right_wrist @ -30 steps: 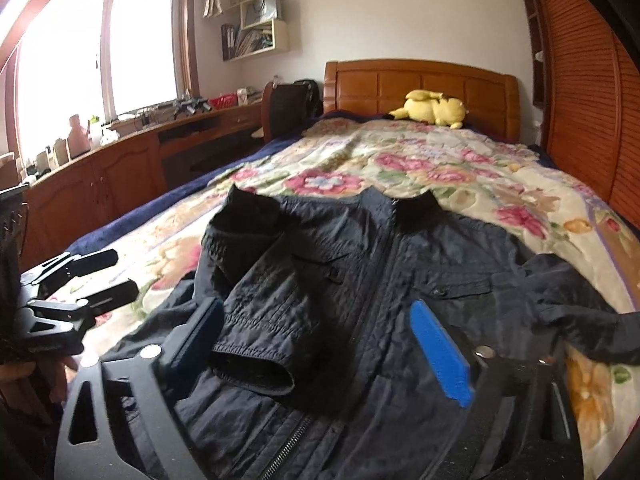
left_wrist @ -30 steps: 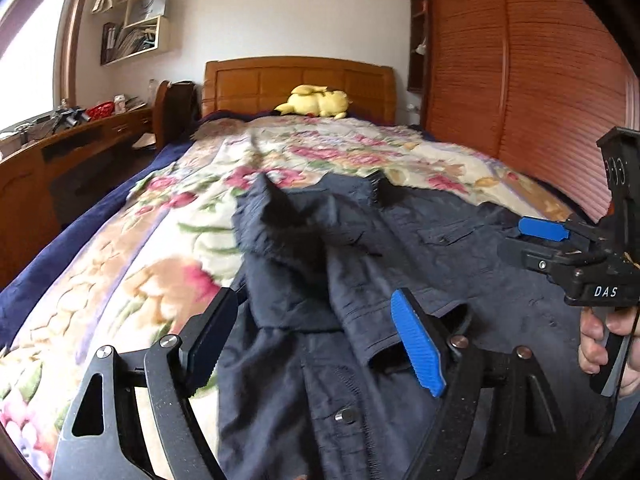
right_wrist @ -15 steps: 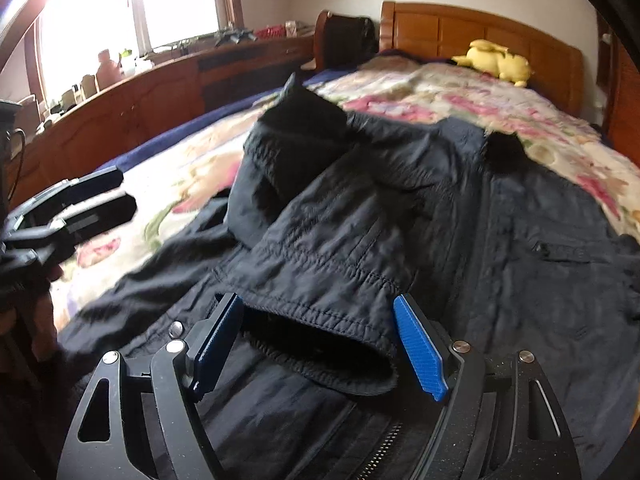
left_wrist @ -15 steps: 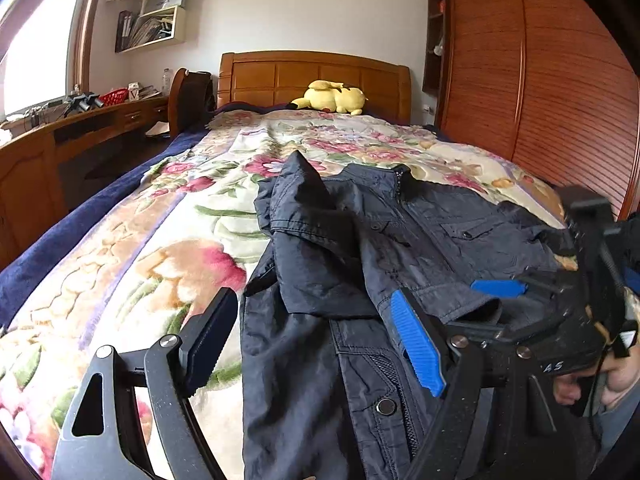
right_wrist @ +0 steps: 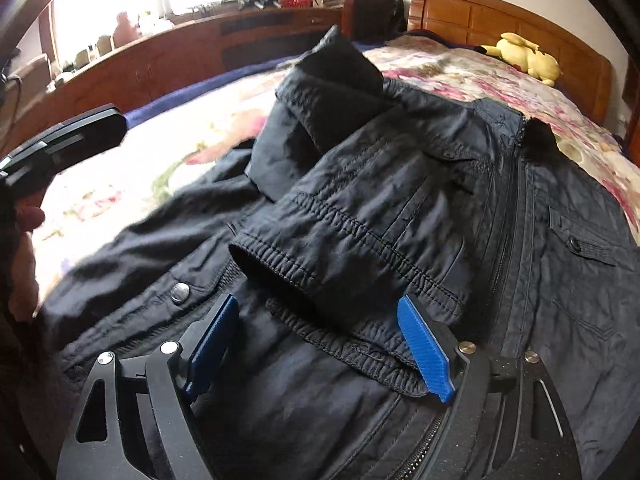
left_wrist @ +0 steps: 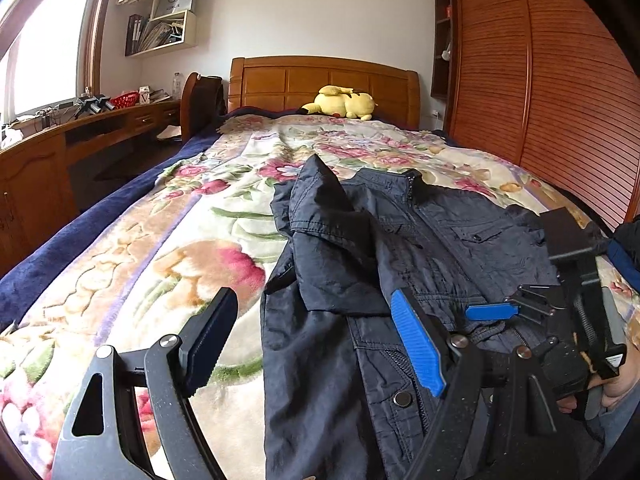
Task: Fold large clothes
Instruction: 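Grasp the folded sleeve with the right tool, lift and lay it flatter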
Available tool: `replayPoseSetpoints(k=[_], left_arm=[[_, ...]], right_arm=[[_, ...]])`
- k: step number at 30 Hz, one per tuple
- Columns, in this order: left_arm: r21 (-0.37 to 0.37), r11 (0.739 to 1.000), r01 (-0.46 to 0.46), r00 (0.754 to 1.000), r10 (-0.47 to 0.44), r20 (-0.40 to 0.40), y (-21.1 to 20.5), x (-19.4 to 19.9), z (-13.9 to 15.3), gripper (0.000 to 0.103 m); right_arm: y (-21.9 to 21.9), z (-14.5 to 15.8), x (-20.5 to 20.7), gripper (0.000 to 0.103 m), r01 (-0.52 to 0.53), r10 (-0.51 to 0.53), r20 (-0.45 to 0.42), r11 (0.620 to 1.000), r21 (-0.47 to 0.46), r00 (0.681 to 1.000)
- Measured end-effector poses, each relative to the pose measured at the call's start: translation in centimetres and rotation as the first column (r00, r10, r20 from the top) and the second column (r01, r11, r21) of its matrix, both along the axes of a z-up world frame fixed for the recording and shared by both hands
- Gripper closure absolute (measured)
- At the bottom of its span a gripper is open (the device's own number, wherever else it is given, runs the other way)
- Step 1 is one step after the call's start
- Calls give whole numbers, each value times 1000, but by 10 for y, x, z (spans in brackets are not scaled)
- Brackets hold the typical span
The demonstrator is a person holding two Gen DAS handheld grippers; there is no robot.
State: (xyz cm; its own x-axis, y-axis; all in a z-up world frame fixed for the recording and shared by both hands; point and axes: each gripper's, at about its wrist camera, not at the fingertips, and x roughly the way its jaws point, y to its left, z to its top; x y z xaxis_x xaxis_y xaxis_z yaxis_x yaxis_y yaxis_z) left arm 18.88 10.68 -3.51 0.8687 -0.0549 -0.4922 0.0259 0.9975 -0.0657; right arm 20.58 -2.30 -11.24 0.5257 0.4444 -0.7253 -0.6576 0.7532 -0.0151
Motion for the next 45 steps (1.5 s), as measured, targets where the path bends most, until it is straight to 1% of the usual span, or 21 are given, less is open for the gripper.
replayPoseSetpoints(k=[4, 6, 7, 9, 10, 11, 12, 13, 14, 16, 21, 23, 27, 30, 33, 35, 40, 41, 42, 45], left_arm=[[6, 1000, 2, 1000, -2, -5, -2, 2, -2, 23], [11, 1000, 5, 1000, -5, -3, -5, 1, -3, 23], [16, 1000, 6, 1000, -6, -4, -6, 1, -4, 23], [23, 1000, 10, 1000, -9, -7, -8, 1, -6, 23], [25, 1000, 11, 1000, -11, -8, -9, 2, -6, 23], [27, 1000, 11, 1000, -11, -9, -10, 2, -6, 23], [27, 1000, 12, 1000, -11, -10, -10, 2, -6, 23], [29, 999, 13, 1000, -13, -12, -11, 2, -7, 23], [30, 999, 14, 1000, -14, -14, -11, 2, -8, 23], [33, 999, 15, 1000, -14, -19, -12, 3, -8, 23], [50, 999, 18, 1000, -17, -21, -16, 5, -7, 23], [52, 998, 21, 1000, -20, -20, -18, 5, -7, 23], [55, 998, 29, 999, -28, -21, -24, 6, -6, 23], [61, 997, 35, 999, -34, -19, -28, 5, -6, 23], [66, 997, 46, 999, -44, -19, -34, 4, -4, 23], [63, 996, 57, 998, -55, -19, -39, 2, -2, 23], [53, 994, 99, 995, -98, -6, -56, -6, 11, 23], [55, 993, 106, 994, -106, -1, -59, -8, 13, 23], [57, 992, 115, 993, -116, 5, -64, -9, 16, 23], [67, 987, 145, 989, -147, 27, -77, -14, 23, 23]], right_arm=[[0, -2, 5, 20, 9, -9, -11, 1000, 1, 1000], [1, -2, 5, 25, 19, -19, -6, 1000, -3, 1000], [0, -3, 7, 34, 40, -40, -3, 999, -9, 999], [-2, -3, 8, 48, 57, -57, -4, 998, 13, 998], [-5, -1, 9, 64, 67, -67, -1, 997, 26, 998], [-8, 1, 10, 77, 84, -84, 8, 996, 38, 996], [-11, 3, 10, 81, 93, -94, 16, 994, 50, 995], [-12, 4, 8, 89, 101, -102, 26, 993, 58, 994], [-15, 7, 7, 93, 118, -121, 47, 991, 58, 992], [-20, 11, 5, 94, 141, -147, 72, 987, 78, 987], [-46, 33, -8, 95, 175, -199, 119, 967, 186, 973], [-61, 43, -16, 95, 193, -227, 136, 954, 228, 964], [-100, 60, -30, 96, 232, -285, 164, 931, 282, 945], [-126, 66, -38, 96, 269, -329, 172, 916, 298, 928], [-149, 64, -44, 96, 326, -383, 166, 900, 290, 909], [-159, 61, -50, 96, 359, -412, 156, 889, 286, 898], [-174, 65, -63, 96, 424, -477, 139, 857, 292, 868], [-178, 68, -65, 94, 437, -490, 139, 850, 296, 860], [-180, 73, -68, 91, 448, -503, 138, 842, 299, 853], [-188, 82, -78, 73, 483, -545, 151, 817, 314, 824]])
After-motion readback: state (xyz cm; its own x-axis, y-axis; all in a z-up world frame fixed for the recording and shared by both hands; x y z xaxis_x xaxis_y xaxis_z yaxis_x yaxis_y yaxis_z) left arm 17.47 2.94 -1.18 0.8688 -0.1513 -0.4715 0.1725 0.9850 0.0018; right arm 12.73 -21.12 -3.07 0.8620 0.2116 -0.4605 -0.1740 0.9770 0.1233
